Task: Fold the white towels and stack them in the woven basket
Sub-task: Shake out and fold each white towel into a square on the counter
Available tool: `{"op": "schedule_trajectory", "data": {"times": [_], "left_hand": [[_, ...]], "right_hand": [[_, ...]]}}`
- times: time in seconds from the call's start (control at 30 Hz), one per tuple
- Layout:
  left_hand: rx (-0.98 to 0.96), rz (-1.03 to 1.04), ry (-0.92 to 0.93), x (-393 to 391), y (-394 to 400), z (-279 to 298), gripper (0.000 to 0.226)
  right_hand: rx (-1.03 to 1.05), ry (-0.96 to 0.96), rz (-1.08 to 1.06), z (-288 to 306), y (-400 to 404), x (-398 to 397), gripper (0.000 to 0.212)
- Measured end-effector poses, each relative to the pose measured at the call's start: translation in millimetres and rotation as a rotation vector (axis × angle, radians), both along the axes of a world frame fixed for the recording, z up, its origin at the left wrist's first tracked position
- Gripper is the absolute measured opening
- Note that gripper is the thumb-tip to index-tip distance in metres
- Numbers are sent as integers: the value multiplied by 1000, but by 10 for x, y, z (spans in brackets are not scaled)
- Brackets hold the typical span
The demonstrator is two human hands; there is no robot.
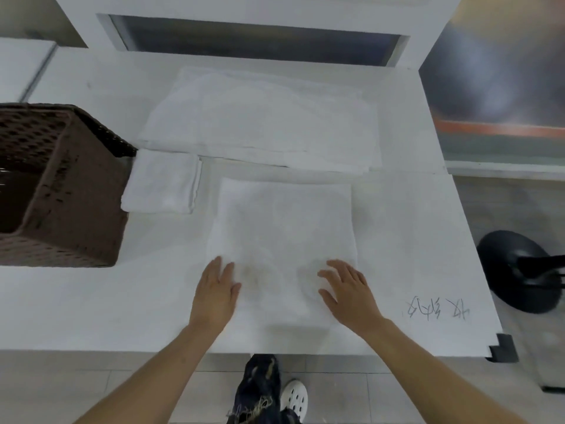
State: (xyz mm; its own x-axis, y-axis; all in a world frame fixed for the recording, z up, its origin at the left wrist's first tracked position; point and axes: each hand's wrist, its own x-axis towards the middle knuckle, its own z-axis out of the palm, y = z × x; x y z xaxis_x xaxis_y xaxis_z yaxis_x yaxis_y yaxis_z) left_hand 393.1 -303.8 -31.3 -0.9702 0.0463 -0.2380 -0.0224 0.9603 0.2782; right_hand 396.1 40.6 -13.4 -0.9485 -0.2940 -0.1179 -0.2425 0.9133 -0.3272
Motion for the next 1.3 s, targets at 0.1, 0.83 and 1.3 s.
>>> {"op": "schedule_trajectory", "data": {"times": [0.1,0.83,1.3], "left_hand": [[75,234,-11,241,-71,148,36],[14,347,-34,694,-372,186,22],[-3,-211,159,824,-539,88,27]], "right_hand": [[-1,13,-27,-55,119,358,26],[41,-254,-28,134,95,464,46],[15,-165,16,83,268,599,11]]}}
